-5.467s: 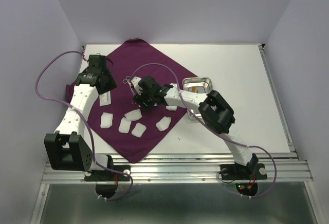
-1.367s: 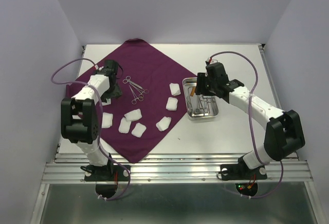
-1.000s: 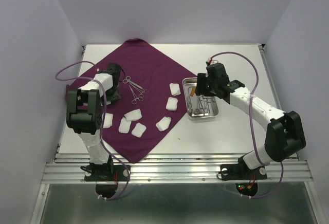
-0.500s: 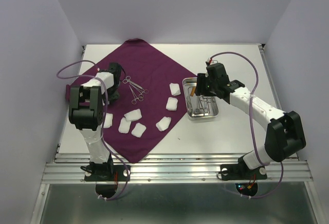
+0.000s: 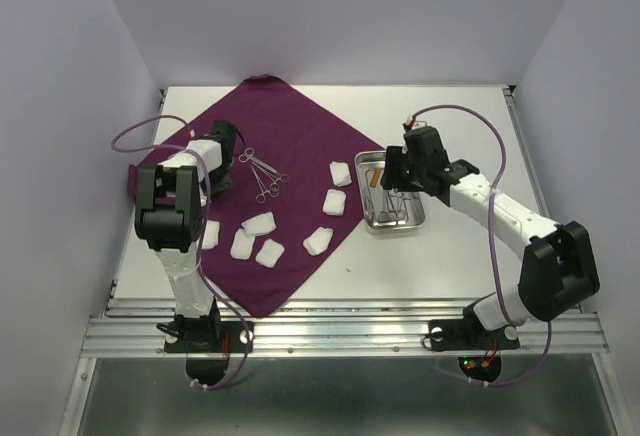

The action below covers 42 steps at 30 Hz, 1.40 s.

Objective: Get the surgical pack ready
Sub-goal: Pick up the medical item from the surgical kit, then place the medical item in the surgical kit.

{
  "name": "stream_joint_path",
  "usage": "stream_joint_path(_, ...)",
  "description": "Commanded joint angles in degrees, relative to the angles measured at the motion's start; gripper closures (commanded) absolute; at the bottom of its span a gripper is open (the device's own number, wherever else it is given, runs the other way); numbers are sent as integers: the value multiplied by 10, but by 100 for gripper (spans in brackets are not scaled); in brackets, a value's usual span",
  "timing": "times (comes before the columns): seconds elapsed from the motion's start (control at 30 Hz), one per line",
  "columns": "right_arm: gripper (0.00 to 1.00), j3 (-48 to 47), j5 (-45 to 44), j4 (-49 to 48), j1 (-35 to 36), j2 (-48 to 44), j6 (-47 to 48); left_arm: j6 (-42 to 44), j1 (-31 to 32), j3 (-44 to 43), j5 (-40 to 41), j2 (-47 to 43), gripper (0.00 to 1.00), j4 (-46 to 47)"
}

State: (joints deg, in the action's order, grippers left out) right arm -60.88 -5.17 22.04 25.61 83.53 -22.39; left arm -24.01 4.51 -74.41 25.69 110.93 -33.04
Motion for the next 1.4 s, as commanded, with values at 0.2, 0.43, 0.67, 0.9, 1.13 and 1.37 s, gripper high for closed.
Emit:
stream_joint_path(0.2, 40, 9, -6, -11, 6, -42, -19, 4, 57, -4, -21, -104, 100, -23)
stream_joint_path(0.43, 40, 19, -10, -9, 6, -60, -24, -9, 111, -2, -56, -141, 100, -37)
stream_joint_path(0.67, 40, 33, -14, -9, 6, -77, -30, -26, 184, -8, -81, -152, 100, -41)
stream_joint_path(0.9, 40, 38, -12, -12, 6, -77, -34, -46, 274, -24, -98, -143, 100, -42)
stream_joint_path(1.13, 40, 29, -1, -12, 12, -68, -34, -24, 334, -21, -145, -130, 100, 3)
stream_joint_path(1.37, 39, -7, 3, -8, 64, -30, -19, -6, 333, -76, -121, -132, 31, -27)
